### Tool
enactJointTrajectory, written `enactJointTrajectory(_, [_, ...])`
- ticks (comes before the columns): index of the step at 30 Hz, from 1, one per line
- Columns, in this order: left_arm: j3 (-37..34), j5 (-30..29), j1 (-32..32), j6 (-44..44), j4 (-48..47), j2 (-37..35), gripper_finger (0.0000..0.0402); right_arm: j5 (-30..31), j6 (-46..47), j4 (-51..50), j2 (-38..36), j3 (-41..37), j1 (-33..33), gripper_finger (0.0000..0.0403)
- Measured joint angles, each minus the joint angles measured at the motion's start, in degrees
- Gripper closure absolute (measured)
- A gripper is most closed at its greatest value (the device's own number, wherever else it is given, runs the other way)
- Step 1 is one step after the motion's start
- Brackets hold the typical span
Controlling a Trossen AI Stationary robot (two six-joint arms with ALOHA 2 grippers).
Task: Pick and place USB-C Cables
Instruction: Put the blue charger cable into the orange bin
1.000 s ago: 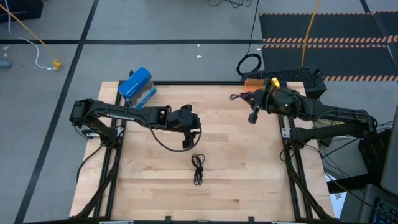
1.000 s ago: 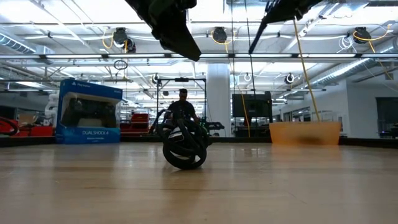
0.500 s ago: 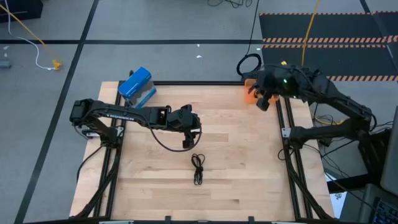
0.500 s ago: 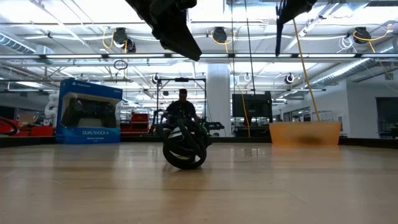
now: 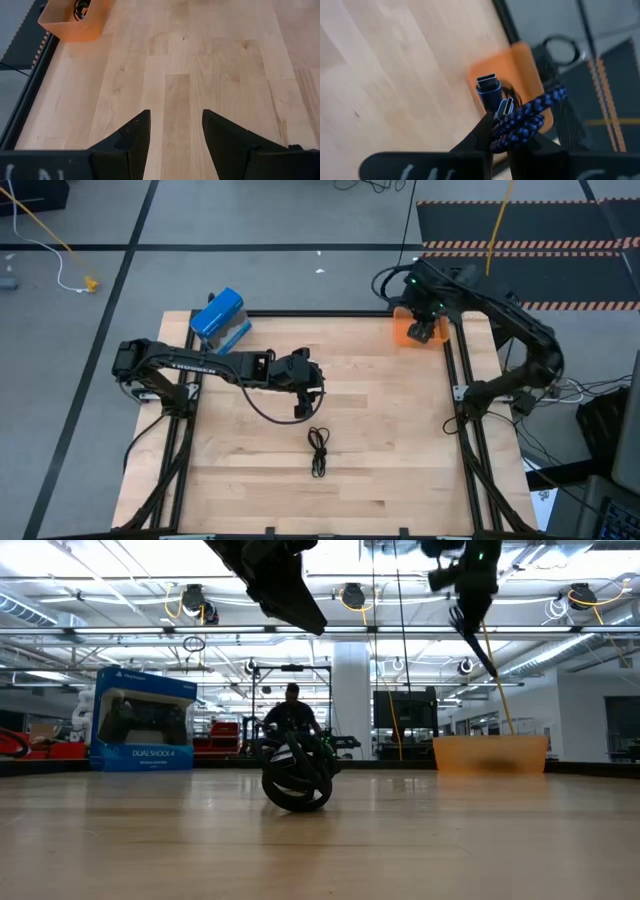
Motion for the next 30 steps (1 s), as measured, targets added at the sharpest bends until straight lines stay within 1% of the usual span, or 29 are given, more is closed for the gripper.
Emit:
enactJointTrajectory(6, [0.0,0.01,0.0,0.36,0.36,0.0,0.022,0.28,-6.59,-3.9,7.04,0.02,-6.98,0.0385])
enactJointTrajectory(13, [0.0,0.04,0.0,0.34,2.04,0.0,0.022,0.69,-14.45,-4.17,11.87,0.02,-13.3,0.0385])
enactJointTrajectory(17, [0.02,0.04,0.0,0.32,2.35,-0.02,0.022,4.44,-17.53,-3.8,13.98,0.02,-15.55,0.0385])
enactJointTrajectory(22, [0.02,0.04,0.0,0.07,2.33,-0.02,0.022,8.07,-18.16,-3.47,16.28,0.02,-17.61,0.0385])
enactJointTrajectory(30, [0.02,0.09,-0.11,-0.47,2.31,-0.02,0.022,8.07,-16.19,-2.3,18.31,0.02,-18.32,0.0385])
